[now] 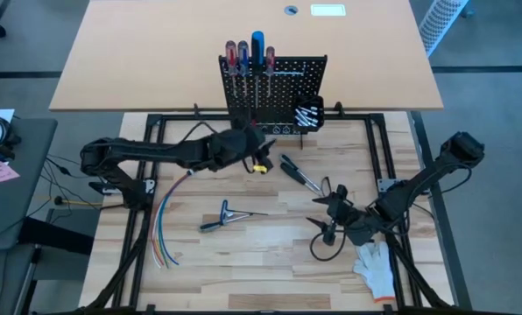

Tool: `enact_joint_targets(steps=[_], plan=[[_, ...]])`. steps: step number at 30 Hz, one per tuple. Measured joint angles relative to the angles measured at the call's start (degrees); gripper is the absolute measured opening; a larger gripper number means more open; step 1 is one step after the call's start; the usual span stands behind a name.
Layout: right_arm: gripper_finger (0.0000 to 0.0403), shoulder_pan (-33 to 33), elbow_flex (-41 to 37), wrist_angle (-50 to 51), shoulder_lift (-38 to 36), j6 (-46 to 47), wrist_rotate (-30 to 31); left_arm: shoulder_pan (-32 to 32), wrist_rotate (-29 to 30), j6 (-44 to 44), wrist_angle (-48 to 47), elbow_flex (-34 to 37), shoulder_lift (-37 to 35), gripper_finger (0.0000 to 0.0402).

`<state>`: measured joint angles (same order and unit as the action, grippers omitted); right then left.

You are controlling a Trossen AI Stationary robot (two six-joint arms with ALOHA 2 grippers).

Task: Hang tools onto peg board
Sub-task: Hang the safety glasses on the pegboard

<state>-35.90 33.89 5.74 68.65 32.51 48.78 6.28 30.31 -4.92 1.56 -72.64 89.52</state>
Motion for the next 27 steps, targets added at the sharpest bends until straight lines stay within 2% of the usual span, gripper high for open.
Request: enact_joint_targets(steps=[3, 10, 19, 22, 27], plan=[[0.0301, -0.7, 0.0, 0.0, 0.0, 0.0, 0.0, -1.4, 0.2, 1.2, 3.3, 3.8, -0.1, 0.0150], [0.0301, -0.9, 0.0, 0.0, 0.0, 0.0, 0.0, -4.2, 0.2, 6.0, 19.9, 20.8, 0.0, 0.0150], [0.0301, 1.7, 0.0, 0.0, 0.0, 0.1, -1.7, -12.2, 0.4, 22.5, 22.6, 35.4, 0.0, 0.0150], [0.0301, 2.9, 0.0, 0.0, 0.1, 0.1, -3.3, -15.8, 2.5, 28.2, 24.9, 39.1, 0.0, 0.0150], [0.0301, 5.3, 0.0, -0.9, 4.3, 0.0, -4.1, -22.4, 10.4, 34.9, 31.4, 44.2, 1.6, 0.0150]])
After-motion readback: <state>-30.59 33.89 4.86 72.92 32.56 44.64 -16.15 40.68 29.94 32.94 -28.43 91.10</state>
